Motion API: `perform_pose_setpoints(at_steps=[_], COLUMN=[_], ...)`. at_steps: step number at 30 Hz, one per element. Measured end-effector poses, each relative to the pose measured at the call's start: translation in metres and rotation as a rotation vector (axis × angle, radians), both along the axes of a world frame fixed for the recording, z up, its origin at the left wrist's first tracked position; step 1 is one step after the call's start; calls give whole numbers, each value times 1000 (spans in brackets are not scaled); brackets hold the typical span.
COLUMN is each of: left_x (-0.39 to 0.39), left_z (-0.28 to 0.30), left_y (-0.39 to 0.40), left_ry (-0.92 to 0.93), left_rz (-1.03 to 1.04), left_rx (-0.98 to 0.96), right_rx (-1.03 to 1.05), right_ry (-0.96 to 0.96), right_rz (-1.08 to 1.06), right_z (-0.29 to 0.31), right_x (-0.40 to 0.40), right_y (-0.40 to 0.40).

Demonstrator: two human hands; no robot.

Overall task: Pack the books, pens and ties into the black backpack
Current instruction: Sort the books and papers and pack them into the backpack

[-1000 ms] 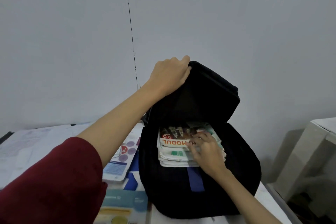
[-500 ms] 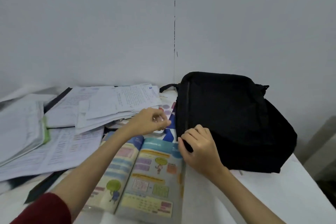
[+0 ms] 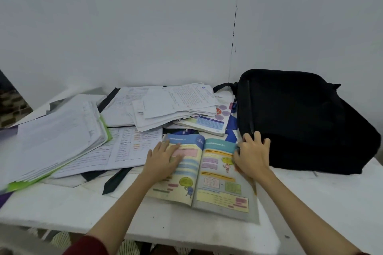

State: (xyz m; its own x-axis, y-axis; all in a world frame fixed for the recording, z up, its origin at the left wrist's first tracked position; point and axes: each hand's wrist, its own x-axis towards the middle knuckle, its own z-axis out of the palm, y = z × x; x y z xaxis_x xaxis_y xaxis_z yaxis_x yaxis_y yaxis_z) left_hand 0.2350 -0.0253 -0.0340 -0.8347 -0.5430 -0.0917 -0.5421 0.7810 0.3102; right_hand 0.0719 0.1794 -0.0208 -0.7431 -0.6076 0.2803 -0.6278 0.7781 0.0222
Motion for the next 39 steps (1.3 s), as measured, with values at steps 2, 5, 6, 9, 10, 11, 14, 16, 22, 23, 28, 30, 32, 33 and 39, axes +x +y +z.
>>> perform_pose_setpoints(at_steps=[2,5,6,9,10,11,14,16,22,23,28,30,32,33,39], left_x=[-9,-30,-38,-71,-78,-87,-110,-121,-123,-122,-120,-119,-118,-117,-106], left_z=[11,25,29,37,39,39,34,30,32,35,40,40,39,39,45], left_y=[-9,-17,-18,-25,-25,-26,-32,-34,-48,-51,-55,-55,-54,-54,-54], left_ry=[64,307,385,560,613,662,769,826,838,829,798,782,784,783,799], left_rz=[1,118,202,462,530,602,803,906,973,962,942,929,900,888,818], left_rx=[38,277,409,827,974,1088,1259,1317,1447,1464,1497,1477,1474,1474,1496], right_rx=[-32,-50,-38,-47,-96,-141,-198,-263,-774,-904,-1157,-1209,-1208,-1198,-1144], right_ry=[3,-19,-60,-381,-521,-620,-740,-774,-1080,-1159,-1522,-1613,-1573,-1522,-1217], right_rz=[-9,31,52,44,4,-39,-139,-181,-377,-413,-373,-328,-307,-292,-75], right_z=[12,31,37,43,42,39,31,28,23,24,37,42,48,53,103], right_x=[2,-7,-11,-31,-35,-40,-55,-63,-79,-80,-79,-77,-75,-74,-57], right_y=[-10,-32,-41,-71,-77,-81,-89,-95,-110,-112,-120,-118,-119,-121,-131])
